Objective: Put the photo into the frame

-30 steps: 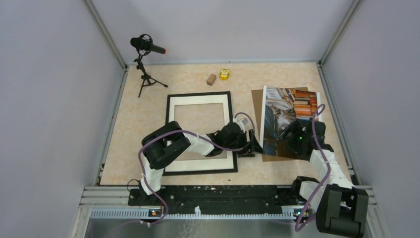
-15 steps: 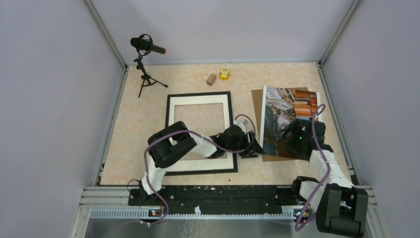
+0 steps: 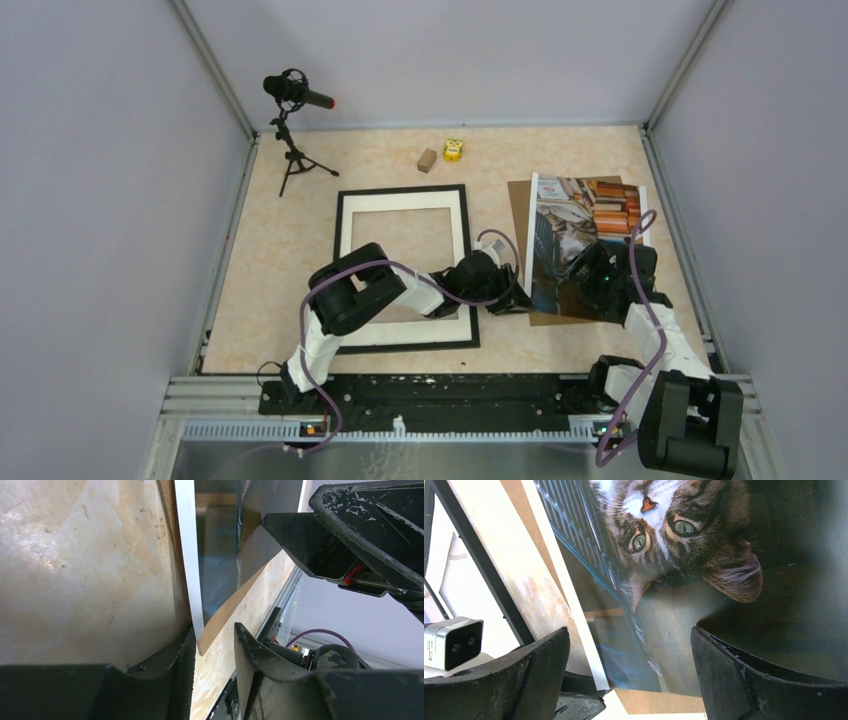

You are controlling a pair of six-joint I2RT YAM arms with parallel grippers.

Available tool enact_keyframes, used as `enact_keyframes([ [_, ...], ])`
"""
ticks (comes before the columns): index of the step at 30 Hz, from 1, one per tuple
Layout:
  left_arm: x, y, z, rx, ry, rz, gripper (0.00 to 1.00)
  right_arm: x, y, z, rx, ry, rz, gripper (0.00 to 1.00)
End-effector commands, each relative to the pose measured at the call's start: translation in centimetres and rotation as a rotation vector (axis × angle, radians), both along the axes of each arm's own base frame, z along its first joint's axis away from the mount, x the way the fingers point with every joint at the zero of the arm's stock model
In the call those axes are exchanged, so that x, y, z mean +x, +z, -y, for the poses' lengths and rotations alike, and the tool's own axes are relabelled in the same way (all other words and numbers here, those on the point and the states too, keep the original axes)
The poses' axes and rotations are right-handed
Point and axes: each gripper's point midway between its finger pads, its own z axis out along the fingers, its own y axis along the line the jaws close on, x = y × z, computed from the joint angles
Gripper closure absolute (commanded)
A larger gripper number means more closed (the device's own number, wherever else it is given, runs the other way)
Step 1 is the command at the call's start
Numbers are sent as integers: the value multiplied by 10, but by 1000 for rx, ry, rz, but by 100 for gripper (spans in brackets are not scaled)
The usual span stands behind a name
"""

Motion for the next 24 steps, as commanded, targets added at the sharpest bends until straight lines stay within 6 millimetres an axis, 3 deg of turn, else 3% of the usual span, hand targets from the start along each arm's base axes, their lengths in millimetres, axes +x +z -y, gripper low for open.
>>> enact_keyframes([
  [1,15,26,10,-49,16,81,63,-5,-6,0,2,5,-14,12],
  [4,15,28,14,-55,5,81,63,-7,-7,-2,6,15,-15,12],
  [9,19,30,22,-66,-7,86,54,-7,-4,-4,9,35,-4,11],
  [13,24,31,24,-63,-5,100,66,-8,-1,-5,11,40,1,11],
  [20,31,37,25,-28,-12,140,97,-7,11,-4,-2,40,28,11],
  [24,33,48,17,14,-15,197,100,-6,24,-4,-5,39,59,11],
])
